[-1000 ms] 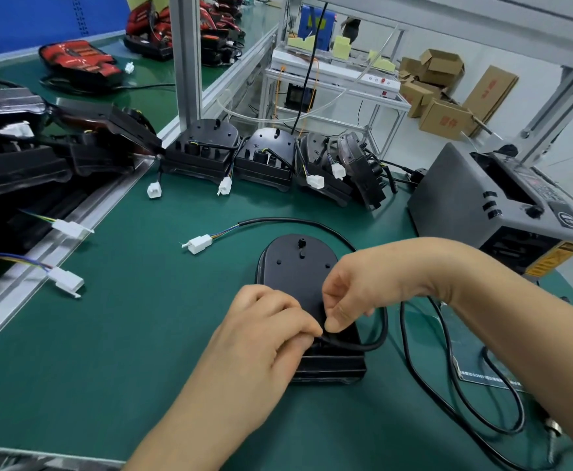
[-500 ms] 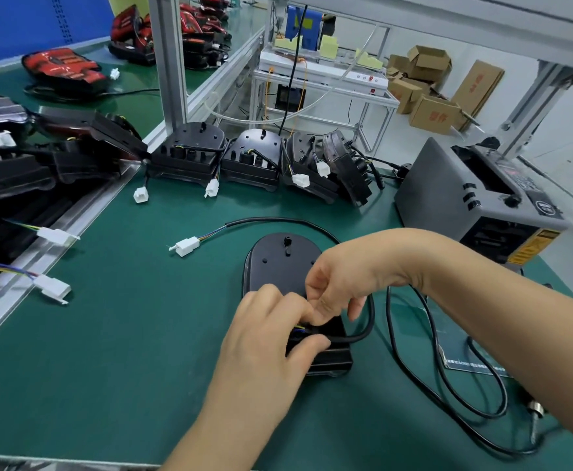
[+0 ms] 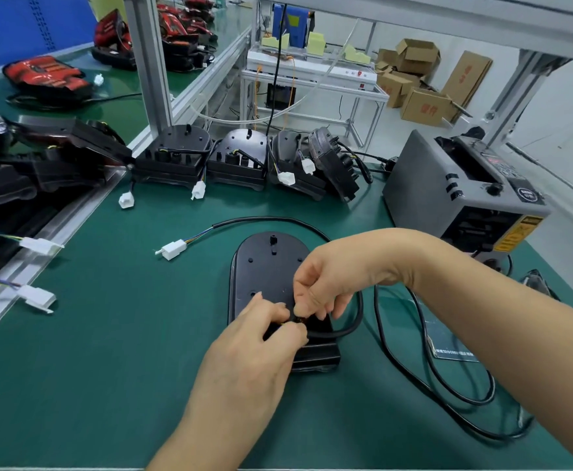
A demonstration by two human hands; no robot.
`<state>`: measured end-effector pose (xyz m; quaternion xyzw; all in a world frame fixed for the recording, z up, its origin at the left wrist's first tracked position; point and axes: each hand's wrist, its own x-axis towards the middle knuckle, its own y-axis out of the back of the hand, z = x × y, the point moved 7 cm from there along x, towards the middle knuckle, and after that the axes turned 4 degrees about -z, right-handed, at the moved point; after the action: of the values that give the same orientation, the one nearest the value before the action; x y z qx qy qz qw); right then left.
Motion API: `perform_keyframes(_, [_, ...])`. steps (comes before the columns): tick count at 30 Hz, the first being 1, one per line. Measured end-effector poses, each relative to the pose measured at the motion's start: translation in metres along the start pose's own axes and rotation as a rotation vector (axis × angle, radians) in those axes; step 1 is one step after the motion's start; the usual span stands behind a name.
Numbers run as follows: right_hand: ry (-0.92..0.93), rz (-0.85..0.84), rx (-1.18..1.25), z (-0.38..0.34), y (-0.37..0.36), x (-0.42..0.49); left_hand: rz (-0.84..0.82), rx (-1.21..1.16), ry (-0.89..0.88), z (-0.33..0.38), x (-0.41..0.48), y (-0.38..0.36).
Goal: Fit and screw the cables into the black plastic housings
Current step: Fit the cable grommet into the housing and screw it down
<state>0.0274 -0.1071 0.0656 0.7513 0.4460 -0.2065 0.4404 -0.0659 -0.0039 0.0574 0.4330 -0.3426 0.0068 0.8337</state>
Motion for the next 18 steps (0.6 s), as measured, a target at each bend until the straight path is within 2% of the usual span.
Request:
perform_keyframes(13, [0.033,0.139,0.013,0.002,-0.004,-0.012,0.105,-0.043,0.016,0.003,-0.001,0.004])
perform_keyframes(15, [0.053,0.247,0.036,0.005,-0.003,-0.019,0.094,-0.036,0.014,0.002,0.0,0.004])
perform_keyframes(18, [0.027,0.557,0.085,0.024,0.007,-0.05,0.083,-0.04,0.011,0.004,0.001,0.005])
